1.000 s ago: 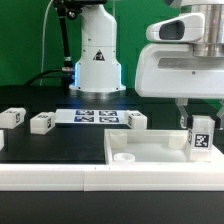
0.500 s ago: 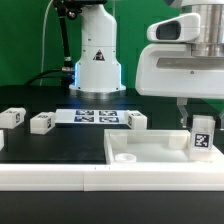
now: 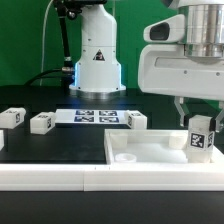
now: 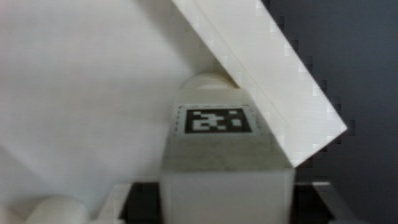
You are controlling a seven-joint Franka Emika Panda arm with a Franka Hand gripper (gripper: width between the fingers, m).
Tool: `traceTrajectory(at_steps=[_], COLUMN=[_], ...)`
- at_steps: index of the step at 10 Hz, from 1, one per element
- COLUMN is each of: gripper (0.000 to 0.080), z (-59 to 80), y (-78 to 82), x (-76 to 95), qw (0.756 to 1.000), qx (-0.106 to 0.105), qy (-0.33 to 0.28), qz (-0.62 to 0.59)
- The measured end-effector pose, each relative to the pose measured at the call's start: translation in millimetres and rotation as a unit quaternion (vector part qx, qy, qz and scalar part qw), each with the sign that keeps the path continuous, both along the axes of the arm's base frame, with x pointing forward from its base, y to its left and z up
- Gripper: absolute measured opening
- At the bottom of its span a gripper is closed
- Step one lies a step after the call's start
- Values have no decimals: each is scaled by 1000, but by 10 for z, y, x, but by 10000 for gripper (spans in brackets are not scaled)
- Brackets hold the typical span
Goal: Assemble one leg
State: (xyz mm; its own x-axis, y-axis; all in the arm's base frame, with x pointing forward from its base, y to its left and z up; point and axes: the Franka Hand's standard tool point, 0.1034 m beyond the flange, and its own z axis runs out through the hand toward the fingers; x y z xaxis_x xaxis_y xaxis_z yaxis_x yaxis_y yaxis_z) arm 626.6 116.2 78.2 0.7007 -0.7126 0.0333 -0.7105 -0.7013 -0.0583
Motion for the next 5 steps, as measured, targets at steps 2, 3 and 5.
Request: traceTrajectory(at_steps=[2, 3, 5], gripper=[291, 291, 291], z=[-1, -2, -2], y=[-5, -10, -14], x=[-3, -6, -9], qw=[997, 992, 981], qx=[5, 8, 12], qy=[2, 4, 6], qz=[-72, -123, -193])
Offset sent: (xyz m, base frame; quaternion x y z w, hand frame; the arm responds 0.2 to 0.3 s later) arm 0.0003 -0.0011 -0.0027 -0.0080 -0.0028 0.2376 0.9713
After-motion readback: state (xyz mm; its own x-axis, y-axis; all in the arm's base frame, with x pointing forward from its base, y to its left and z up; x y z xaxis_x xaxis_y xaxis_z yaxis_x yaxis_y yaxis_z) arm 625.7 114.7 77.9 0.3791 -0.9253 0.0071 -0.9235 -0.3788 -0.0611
